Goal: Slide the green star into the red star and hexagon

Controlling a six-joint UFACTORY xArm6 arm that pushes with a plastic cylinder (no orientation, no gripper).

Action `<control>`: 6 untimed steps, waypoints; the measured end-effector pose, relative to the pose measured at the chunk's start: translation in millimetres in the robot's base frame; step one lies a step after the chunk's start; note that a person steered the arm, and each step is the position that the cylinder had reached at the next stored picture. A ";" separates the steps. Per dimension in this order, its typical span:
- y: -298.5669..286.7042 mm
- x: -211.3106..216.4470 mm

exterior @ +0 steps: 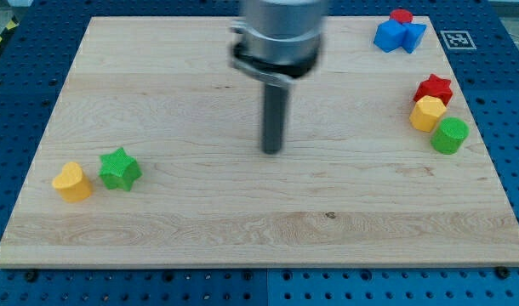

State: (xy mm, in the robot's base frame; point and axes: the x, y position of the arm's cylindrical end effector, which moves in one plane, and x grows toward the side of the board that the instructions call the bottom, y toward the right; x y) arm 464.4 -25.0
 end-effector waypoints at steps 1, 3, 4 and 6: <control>-105.3 -12.9; -278.1 -6.5; -279.0 9.9; -272.3 86.4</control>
State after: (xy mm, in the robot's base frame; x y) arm 550.8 -297.4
